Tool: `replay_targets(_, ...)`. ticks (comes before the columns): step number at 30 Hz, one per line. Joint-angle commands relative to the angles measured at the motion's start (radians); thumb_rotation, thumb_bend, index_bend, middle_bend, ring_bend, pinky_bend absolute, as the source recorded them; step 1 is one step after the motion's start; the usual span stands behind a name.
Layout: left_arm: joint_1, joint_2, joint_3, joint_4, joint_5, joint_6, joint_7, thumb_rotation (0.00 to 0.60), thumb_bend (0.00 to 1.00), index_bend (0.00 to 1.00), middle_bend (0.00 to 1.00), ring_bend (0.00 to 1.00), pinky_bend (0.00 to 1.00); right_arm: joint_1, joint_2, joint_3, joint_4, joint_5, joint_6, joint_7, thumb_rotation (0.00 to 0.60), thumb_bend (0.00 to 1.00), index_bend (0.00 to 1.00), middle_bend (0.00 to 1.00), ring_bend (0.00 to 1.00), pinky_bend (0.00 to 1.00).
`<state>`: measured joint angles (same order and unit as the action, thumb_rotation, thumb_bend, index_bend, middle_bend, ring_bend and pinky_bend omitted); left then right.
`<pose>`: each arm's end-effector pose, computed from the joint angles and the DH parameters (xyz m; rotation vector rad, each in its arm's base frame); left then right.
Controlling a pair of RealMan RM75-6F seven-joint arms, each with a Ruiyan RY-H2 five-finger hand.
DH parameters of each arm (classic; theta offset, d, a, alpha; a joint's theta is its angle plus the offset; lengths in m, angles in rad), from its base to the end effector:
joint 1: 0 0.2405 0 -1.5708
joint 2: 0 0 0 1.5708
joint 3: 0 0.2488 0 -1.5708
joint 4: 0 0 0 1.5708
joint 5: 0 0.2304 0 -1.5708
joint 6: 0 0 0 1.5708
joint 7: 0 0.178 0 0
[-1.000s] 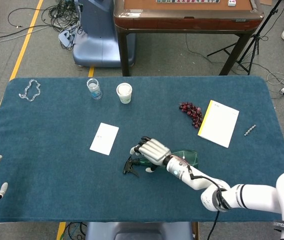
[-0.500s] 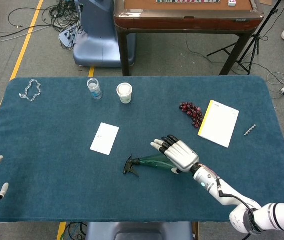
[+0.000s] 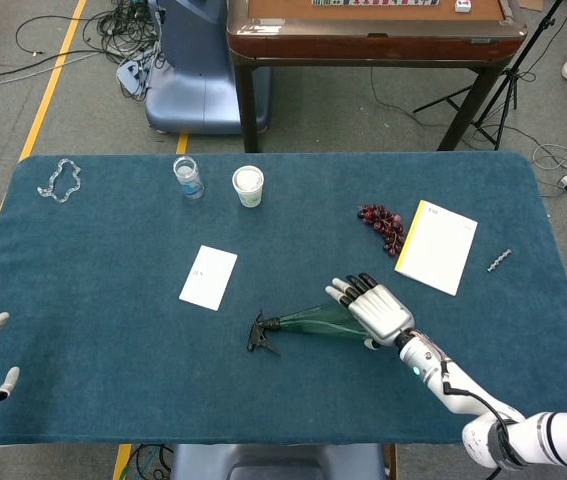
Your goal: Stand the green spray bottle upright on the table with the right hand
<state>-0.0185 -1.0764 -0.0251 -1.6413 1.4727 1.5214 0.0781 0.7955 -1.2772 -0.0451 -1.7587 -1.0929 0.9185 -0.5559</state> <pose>-0.3277 0.1890 0.1517 -1.3478 -0.8759 -0.7797 -0.1595 -0.3198 -0.0223 2.1560 -0.7283 0.5968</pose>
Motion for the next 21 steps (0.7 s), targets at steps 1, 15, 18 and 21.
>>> replay_targets(1, 0.001, 0.0, 0.0, 0.0, 0.0, 0.002, 0.0, 0.6, 0.36, 0.11, 0.0, 0.0, 0.0, 0.017, -0.037, 0.028, 0.055, 0.046, -0.022, -0.014, 0.6, 0.0, 0.0, 0.07, 0.04, 0.11)
replay_targets(15, 0.004, 0.002, -0.003, 0.004, -0.004, 0.004, -0.009, 0.6, 0.36, 0.11, 0.0, 0.0, 0.0, 0.117, -0.167, 0.141, 0.262, 0.129, -0.08, -0.052, 0.6, 0.0, 0.0, 0.07, 0.04, 0.1)
replay_targets(18, 0.008, 0.004, -0.002, 0.008, -0.008, 0.005, -0.012, 0.6, 0.36, 0.11, 0.0, 0.0, 0.0, 0.124, -0.134, 0.147, 0.197, 0.104, -0.087, -0.04, 0.6, 0.0, 0.0, 0.07, 0.04, 0.09)
replay_targets(21, 0.01, 0.003, -0.001, 0.01, -0.006, 0.007, -0.017, 0.6, 0.36, 0.11, 0.0, 0.0, 0.0, 0.13, -0.112, 0.147, 0.133, 0.079, -0.091, -0.032, 0.6, 0.0, 0.0, 0.07, 0.04, 0.09)
